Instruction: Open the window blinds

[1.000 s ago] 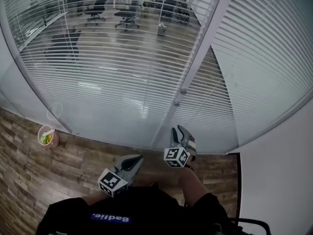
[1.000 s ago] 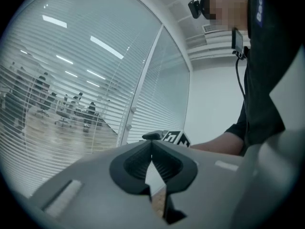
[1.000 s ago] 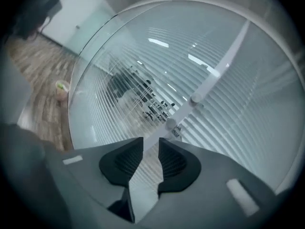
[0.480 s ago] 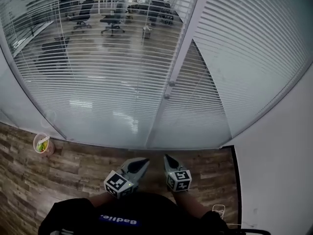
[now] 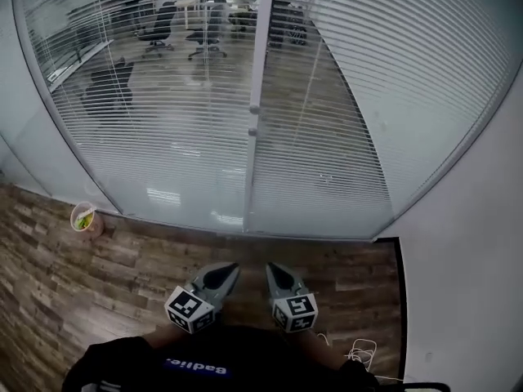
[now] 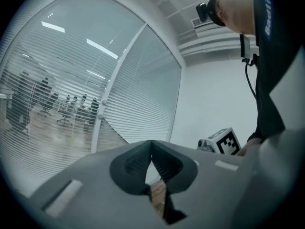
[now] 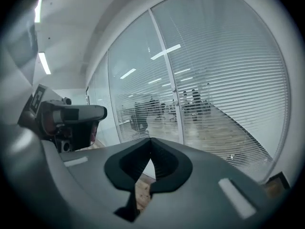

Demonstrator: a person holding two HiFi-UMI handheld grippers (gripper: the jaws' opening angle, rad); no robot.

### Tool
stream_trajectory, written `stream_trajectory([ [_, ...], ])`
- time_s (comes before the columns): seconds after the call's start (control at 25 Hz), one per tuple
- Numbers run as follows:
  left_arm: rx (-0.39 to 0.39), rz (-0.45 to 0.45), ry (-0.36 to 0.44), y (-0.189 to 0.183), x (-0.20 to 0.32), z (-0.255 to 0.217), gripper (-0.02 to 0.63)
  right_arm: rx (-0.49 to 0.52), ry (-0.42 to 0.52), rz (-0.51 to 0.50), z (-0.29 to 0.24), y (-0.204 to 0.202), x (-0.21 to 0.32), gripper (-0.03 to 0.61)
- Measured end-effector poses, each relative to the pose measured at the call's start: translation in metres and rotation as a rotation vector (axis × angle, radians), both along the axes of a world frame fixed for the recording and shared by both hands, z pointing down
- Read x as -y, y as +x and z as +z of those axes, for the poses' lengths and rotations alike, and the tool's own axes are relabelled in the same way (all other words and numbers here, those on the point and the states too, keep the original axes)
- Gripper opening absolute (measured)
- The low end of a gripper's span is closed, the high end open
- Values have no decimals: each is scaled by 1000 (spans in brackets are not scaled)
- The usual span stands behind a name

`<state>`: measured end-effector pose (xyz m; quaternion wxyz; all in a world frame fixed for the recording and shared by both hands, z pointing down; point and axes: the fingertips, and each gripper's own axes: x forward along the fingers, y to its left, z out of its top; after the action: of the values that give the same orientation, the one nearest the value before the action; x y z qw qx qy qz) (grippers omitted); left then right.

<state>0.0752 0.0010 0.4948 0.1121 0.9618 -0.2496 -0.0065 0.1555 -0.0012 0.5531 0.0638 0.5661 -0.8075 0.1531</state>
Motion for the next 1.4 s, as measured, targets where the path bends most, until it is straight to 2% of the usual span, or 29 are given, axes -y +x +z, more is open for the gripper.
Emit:
stream_trajectory([
  [0.16,12,8,12,3,-25,-10,0,41,40,-63,-18,-13,-31,2],
  [0.28,3,29,19,7,-35,-13,0,21,79,-108,-29,-22,-46,2],
  [0.44,-5,86,38,5,-49,-20,0,-11,133,-94,-48,-30,-56,2],
  [0.6,-14,116,55,-9,-62,-25,0,-10,167,-106,-62,-51,-66,2],
  [0.8,-21,97,63,-33,-56,-29,0,-16,219,-143,-81,-76,-65,2],
  [1.08,-10,107,73,-50,-64,-25,0,-39,208,-153,-70,-94,-66,1],
  [1.4,-29,77,71,-68,-61,-30,0,-77,198,-157,-71,-106,-63,2],
])
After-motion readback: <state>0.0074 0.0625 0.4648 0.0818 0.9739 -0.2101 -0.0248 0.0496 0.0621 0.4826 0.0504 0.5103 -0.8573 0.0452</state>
